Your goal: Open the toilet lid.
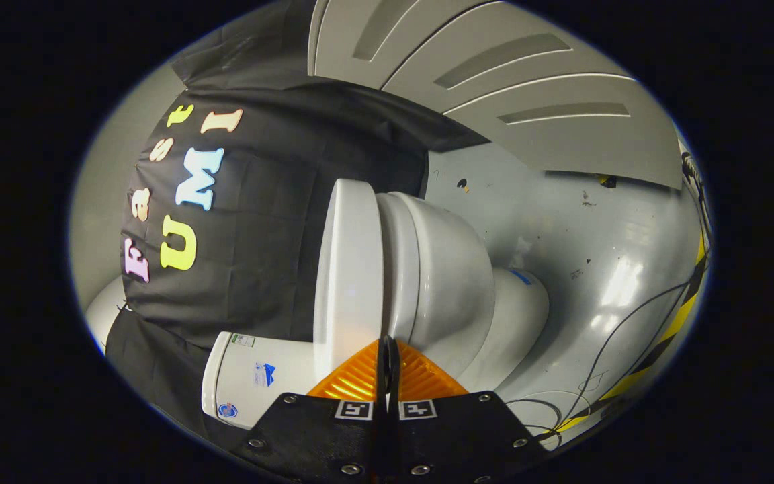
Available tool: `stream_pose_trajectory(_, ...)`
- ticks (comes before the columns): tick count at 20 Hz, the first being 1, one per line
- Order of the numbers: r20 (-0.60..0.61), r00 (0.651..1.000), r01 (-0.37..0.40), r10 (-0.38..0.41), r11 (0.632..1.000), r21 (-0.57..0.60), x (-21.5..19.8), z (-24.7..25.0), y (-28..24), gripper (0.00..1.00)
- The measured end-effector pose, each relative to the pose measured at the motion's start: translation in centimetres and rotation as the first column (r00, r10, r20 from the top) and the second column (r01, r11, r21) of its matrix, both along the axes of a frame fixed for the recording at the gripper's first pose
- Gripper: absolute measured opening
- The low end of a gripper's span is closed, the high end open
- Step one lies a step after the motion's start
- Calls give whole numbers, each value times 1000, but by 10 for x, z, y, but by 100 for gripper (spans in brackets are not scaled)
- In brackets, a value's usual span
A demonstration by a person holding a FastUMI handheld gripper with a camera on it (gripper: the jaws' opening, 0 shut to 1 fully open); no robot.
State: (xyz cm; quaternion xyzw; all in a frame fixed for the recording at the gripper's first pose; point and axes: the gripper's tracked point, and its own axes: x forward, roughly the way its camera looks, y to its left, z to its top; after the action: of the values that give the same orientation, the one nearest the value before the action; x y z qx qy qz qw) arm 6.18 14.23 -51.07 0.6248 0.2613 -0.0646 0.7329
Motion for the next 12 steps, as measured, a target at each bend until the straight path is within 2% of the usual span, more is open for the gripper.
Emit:
stream_pose_trajectory(7,-49,998,-41,35,992,-118,-1,5,2,0)
stream_pose_trajectory(12,-107,994,-22,4,985,-169,-2,20,4,0)
